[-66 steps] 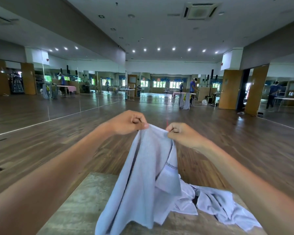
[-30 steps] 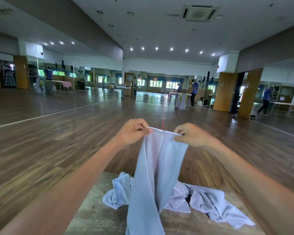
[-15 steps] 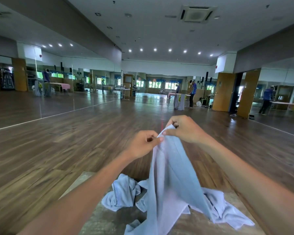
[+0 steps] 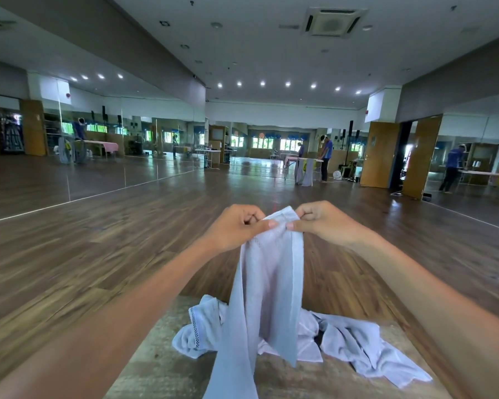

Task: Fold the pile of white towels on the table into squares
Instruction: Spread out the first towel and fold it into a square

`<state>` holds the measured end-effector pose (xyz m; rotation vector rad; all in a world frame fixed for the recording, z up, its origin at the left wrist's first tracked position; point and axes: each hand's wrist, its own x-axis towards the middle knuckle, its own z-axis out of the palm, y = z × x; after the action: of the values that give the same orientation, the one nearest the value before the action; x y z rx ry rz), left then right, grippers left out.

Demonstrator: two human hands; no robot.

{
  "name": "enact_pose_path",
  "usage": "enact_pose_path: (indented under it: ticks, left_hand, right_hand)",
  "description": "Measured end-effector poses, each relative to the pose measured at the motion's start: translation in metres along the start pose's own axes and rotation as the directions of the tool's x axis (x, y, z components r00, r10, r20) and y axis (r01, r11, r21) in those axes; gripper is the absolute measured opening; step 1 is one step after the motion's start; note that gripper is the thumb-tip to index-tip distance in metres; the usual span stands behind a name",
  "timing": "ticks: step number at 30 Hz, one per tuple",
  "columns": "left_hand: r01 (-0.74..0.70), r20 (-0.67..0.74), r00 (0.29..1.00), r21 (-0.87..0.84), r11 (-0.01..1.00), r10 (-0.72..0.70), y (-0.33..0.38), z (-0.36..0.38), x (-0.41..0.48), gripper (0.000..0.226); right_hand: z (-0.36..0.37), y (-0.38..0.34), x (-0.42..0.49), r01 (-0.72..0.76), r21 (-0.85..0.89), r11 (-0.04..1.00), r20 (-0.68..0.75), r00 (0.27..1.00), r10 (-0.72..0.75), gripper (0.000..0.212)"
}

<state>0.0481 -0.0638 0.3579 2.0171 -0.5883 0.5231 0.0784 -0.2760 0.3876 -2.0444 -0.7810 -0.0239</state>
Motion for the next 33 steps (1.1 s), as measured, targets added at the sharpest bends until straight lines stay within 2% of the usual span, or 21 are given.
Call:
enact_pose_path:
  ticks: [4,9,12,15,17,20,22,25,28,33]
  left_hand:
    - [-0.020,0.012,1.000,0.005,1.000,0.020,0.010,-0.002,0.004,0.026]
    - [-0.078,-0.067,0.994,0.045,0.996,0.081,0.017,-0.005,0.010,0.016]
    - [-0.080,-0.132,0.988,0.046,0.996,0.085,0.024,-0.010,0.012,0.018]
    - [-0.025,-0.193,0.981,-0.019,0.999,0.021,0.035,-0.025,0.017,0.015]
    - [0.027,-0.240,0.970,-0.034,0.999,-0.034,0.039,-0.041,0.019,0.015]
    - [0.041,-0.339,0.940,0.007,0.999,-0.036,0.039,-0.066,0.021,0.015]
    - [0.035,-0.392,0.920,0.058,0.998,-0.010,0.038,-0.078,0.022,0.010]
    - [0.086,-0.443,0.896,0.101,0.991,-0.032,0.036,-0.091,0.025,0.011]
    - [0.153,-0.427,0.899,0.089,0.984,-0.101,0.037,-0.104,0.030,0.016]
    - [0.148,-0.390,0.915,0.091,0.985,-0.101,0.046,-0.121,0.039,0.023]
  right_hand:
    - [0.005,-0.009,0.003,0.039,0.006,0.999,-0.025,0.999,-0.039,0.021]
    - [0.012,-0.005,0.004,0.056,-0.002,0.998,-0.038,0.998,-0.056,0.013]
    - [0.016,0.002,0.002,0.006,-0.089,0.996,-0.006,1.000,-0.007,0.009]
    - [0.014,0.015,-0.002,-0.068,-0.294,0.953,0.030,0.996,0.080,0.021]
    - [0.006,0.023,-0.008,-0.111,-0.368,0.923,0.057,0.988,0.142,0.030]
    - [-0.016,0.028,-0.015,-0.145,-0.377,0.915,0.127,0.970,0.206,0.030]
    - [-0.033,0.024,-0.017,-0.150,-0.343,0.927,0.150,0.966,0.211,0.040]
    - [-0.058,0.007,-0.016,-0.176,-0.325,0.929,0.129,0.965,0.228,0.023]
    - [-0.081,-0.012,-0.008,-0.190,-0.329,0.925,0.109,0.965,0.237,0.020]
    - [-0.112,-0.049,0.003,-0.169,-0.375,0.912,0.018,0.982,0.189,0.017]
